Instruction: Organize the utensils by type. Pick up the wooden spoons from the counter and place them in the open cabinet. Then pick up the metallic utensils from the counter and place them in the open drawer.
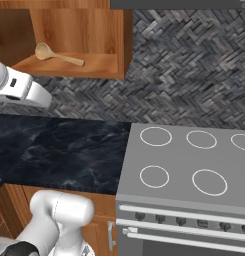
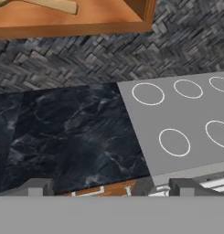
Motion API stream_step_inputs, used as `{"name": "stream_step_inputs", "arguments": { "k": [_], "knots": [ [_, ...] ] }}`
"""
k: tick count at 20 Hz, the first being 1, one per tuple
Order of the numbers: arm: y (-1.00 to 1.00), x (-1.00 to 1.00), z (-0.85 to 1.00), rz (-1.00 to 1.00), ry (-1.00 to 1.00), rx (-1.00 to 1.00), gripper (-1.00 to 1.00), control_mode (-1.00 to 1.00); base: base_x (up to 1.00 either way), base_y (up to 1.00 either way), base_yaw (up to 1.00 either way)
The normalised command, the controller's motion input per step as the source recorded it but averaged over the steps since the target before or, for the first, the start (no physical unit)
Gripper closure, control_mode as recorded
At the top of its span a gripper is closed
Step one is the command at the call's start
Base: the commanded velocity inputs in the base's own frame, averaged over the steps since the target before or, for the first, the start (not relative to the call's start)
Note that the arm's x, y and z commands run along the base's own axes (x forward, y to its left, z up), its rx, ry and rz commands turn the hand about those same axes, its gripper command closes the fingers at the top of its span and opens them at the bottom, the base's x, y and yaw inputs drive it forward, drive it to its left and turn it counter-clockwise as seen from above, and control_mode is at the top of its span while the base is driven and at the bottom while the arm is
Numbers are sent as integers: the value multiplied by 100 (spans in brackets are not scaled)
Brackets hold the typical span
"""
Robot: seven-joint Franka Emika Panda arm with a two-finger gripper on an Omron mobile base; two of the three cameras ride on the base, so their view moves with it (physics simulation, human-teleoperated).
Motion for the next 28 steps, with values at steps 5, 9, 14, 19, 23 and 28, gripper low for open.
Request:
{"name": "stream_step_inputs", "arguments": {
  "k": [5,9,14,19,23,28],
  "knots": [
    [0,0,-1,0,0,-1,-100,100,-26,-2,0],
    [0,0,0,0,0,0,-100,100,-83,-30,2],
    [0,0,0,0,0,0,-100,100,-95,-49,26],
    [0,0,0,0,0,0,-100,100,-100,-52,35],
    [0,0,0,0,0,0,-100,100,-100,-43,44],
    [0,0,0,0,0,0,-100,100,-34,-17,97]
  ]
}}
